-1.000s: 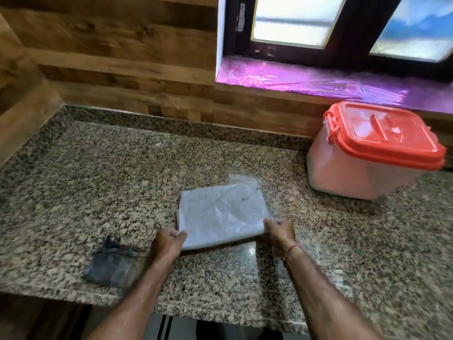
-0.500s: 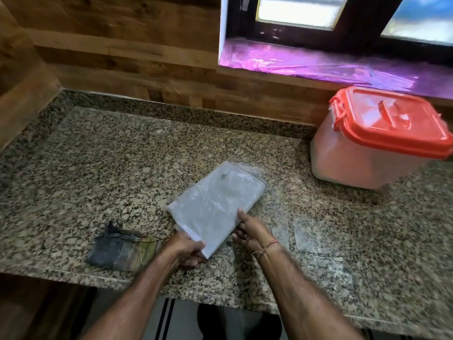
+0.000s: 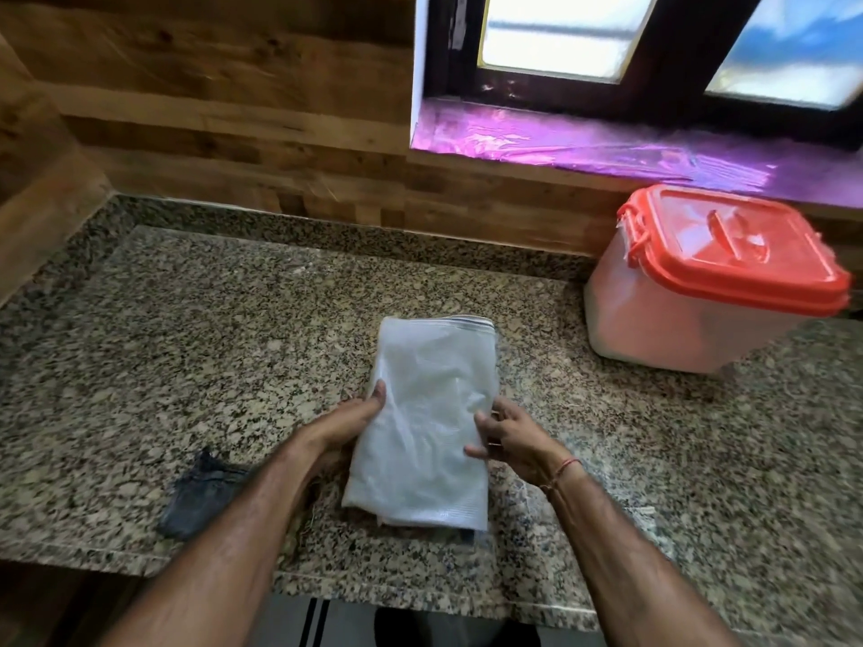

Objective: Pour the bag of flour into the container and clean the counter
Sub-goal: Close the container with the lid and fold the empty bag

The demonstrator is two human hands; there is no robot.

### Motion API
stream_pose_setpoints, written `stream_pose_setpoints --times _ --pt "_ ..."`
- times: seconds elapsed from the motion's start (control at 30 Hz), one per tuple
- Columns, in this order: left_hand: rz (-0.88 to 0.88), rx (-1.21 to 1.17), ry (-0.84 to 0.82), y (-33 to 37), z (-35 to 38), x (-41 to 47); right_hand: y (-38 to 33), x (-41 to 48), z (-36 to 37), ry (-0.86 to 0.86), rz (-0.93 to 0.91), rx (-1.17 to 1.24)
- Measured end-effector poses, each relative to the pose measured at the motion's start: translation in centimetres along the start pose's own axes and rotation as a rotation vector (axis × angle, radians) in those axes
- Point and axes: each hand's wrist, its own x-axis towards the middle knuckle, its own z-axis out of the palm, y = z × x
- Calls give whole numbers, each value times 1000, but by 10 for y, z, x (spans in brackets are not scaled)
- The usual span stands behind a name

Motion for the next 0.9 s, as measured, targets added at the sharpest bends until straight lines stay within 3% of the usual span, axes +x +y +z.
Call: stream_pose_setpoints --times 0.13,0.3,0.5,0.6,0.9 --pt "76 -182 48 3 11 11 -21 -3 -6 14 -25 23" --pt "145 -69 298 16 21 18 -31 0 -3 204 -37 40" --pt "220 -197 368 48 24 8 -47 7 11 288 -194 111" --pt "252 -299 487 41 21 15 -47 16 18 353 -257 108" --pt "79 -205 682 -32 38 18 24 26 -6 531 -29 -255"
